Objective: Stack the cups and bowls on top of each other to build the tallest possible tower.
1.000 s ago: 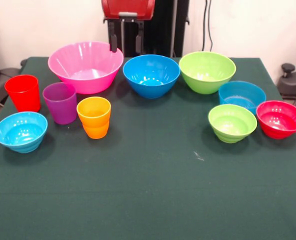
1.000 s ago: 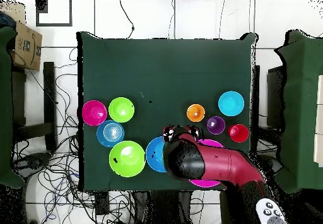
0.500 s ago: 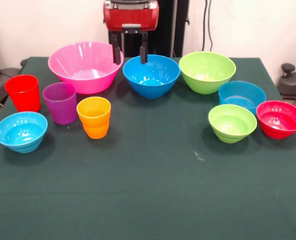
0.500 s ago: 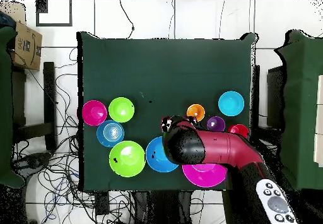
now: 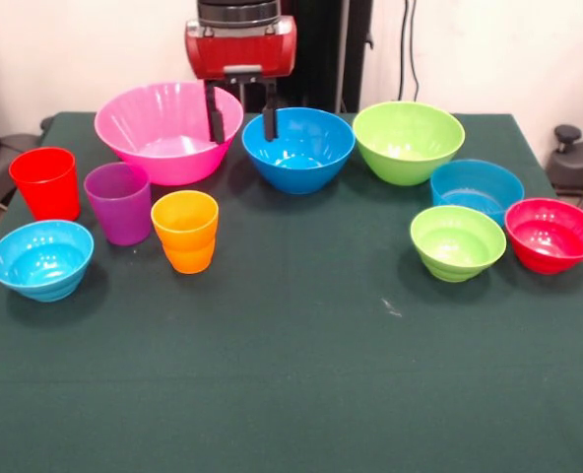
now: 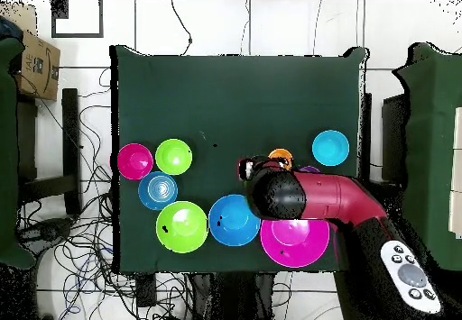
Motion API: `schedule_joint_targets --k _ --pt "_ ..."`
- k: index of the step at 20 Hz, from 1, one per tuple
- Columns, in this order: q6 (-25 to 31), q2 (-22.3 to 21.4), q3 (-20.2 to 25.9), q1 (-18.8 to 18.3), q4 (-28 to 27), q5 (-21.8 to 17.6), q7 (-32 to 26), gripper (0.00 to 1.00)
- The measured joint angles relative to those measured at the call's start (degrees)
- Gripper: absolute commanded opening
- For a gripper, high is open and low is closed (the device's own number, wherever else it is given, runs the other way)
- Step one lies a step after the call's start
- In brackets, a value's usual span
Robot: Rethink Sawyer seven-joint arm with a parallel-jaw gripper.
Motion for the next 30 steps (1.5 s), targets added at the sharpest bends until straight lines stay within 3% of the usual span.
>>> schedule_joint_targets --k 16,30 --pt "1.66 4.33 0.06 -0.93 -5.24 -5.59 0.0 1.0" --pt "3.62 7.61 0.06 -2.55 -7.16 -6.32 0.0 1.0"
